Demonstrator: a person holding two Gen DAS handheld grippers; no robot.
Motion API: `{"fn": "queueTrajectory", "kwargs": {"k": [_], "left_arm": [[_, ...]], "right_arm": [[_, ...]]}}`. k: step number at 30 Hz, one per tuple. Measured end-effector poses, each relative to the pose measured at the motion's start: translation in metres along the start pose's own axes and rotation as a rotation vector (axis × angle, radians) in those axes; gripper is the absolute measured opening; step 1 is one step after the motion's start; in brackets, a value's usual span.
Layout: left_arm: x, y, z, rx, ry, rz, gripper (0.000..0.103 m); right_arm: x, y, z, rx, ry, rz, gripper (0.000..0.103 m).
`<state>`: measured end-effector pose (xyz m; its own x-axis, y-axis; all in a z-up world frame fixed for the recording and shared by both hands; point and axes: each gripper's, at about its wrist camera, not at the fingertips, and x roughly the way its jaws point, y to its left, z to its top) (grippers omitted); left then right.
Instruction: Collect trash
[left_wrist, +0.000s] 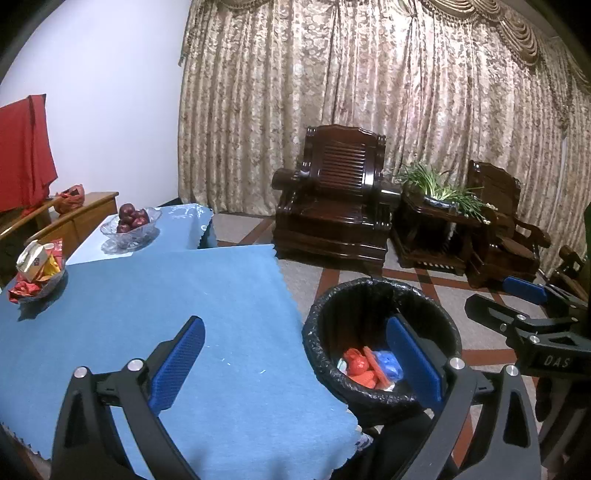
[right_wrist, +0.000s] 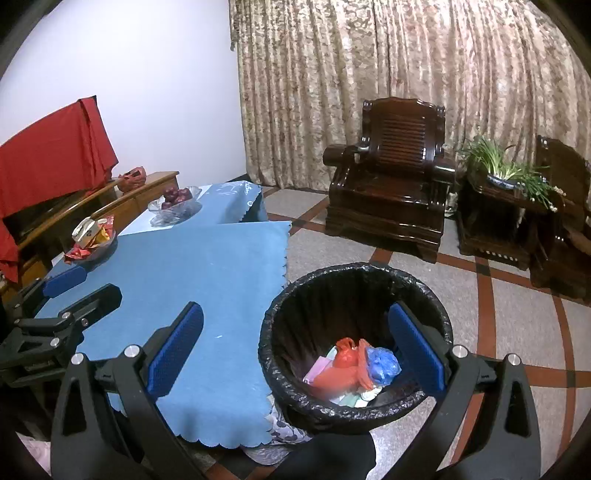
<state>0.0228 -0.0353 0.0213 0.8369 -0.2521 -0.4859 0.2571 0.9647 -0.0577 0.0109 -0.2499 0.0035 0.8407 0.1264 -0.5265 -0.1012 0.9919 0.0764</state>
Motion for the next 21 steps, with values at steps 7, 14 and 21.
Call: {"fn": "queueTrajectory", "kwargs": {"k": [7, 14, 21], "left_arm": [[-0.0014, 0.0044, 0.001, -0.003, 0.0, 0.005, 0.097], [-0.0024, 0.0063, 0.001, -0.003, 0.004, 0.01, 0.097], [-0.0016, 0.0074, -0.0006, -0.001, 0.006, 0.011, 0.097]], "right_arm": [[-0.0001, 0.0026, 0.0009, -0.005, 0.0, 0.001, 0.098], [0.0, 0.003, 0.0008, -0.005, 0.0, 0.001, 0.098], [0.001, 0.0038, 0.0006, -0.007, 0.003, 0.002, 0.098]]}}
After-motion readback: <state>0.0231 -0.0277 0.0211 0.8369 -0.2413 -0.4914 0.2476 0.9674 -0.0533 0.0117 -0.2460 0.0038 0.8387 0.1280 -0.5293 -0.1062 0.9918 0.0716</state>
